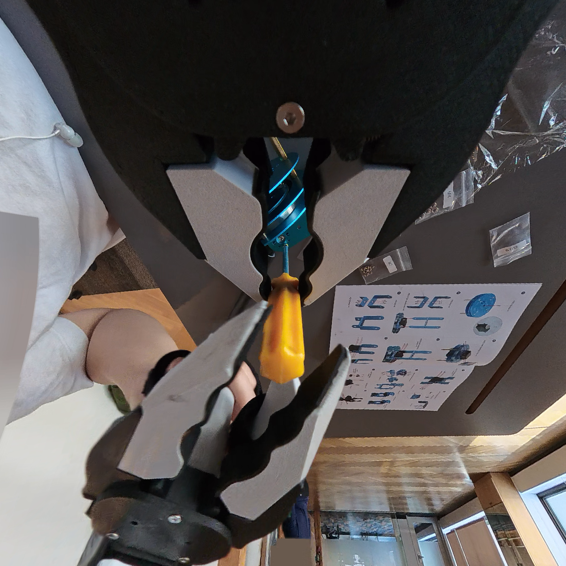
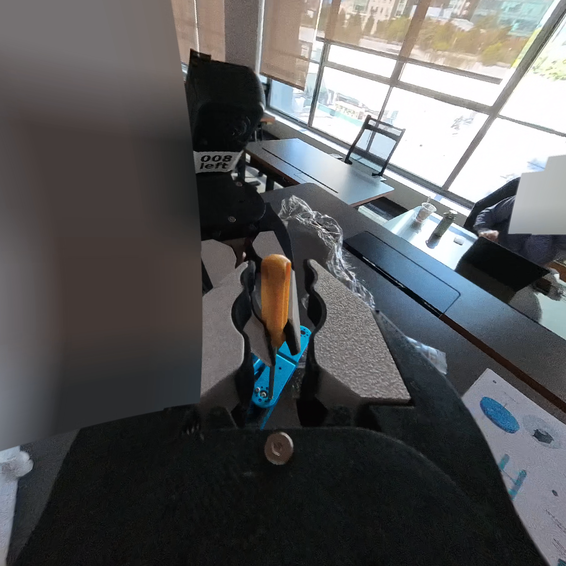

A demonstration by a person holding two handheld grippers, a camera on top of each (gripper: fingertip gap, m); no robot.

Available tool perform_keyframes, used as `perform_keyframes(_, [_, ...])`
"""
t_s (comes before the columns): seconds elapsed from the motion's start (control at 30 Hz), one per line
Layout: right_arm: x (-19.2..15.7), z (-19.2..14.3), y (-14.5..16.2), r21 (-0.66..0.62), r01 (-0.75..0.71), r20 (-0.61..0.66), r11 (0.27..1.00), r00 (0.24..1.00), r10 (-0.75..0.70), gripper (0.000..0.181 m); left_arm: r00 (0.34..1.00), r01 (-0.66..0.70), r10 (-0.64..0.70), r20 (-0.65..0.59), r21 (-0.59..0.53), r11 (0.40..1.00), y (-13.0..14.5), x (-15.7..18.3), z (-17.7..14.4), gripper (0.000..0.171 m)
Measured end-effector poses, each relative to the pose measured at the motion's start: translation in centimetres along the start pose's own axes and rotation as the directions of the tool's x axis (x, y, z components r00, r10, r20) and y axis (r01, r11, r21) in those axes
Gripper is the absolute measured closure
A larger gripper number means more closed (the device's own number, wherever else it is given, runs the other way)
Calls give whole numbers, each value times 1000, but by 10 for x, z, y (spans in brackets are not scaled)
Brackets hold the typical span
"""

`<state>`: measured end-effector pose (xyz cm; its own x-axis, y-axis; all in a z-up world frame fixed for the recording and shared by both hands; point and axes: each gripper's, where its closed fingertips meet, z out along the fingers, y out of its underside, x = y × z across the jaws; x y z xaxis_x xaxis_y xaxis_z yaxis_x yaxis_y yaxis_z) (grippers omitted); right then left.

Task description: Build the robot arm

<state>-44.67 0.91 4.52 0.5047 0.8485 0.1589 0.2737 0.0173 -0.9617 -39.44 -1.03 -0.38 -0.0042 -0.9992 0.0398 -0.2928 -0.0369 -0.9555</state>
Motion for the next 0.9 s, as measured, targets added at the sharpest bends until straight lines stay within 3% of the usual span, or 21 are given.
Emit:
perform_keyframes(0.03, [-1,0,3,-13,-8,37,1000,999,9,161,1000,1,-1,3,-2,1000,1,0,0,156])
perform_keyframes(0.1, [-1,1,3,0,-53,56,999,997,53,164,1000,6,-6,15,2,1000,1,-2,0,156])
perform_keyframes(0.2, [6,4,3,58,-146,-70,988,986,150,164,1000,15,-15,23,9,1000,1,-5,-1,155])
perform_keyframes(0.3, [4,3,2,122,-125,-182,985,972,146,164,1000,19,-19,9,5,1000,1,-4,0,155])
perform_keyframes(0.37, [3,3,1,126,-85,-156,988,982,105,161,1000,17,-17,13,8,1000,0,-4,0,155])
perform_keyframes(0.5, [-1,2,1,64,-80,60,995,995,76,150,1000,19,-19,10,6,1000,0,-3,0,155])
perform_keyframes(0.6, [-1,0,7,9,-62,131,998,990,60,164,1000,18,-18,12,9,1000,1,-3,1,156])
perform_keyframes(0.9, [5,-3,8,19,-36,-2,999,999,36,164,999,43,-43,13,33,999,3,-8,4,155])
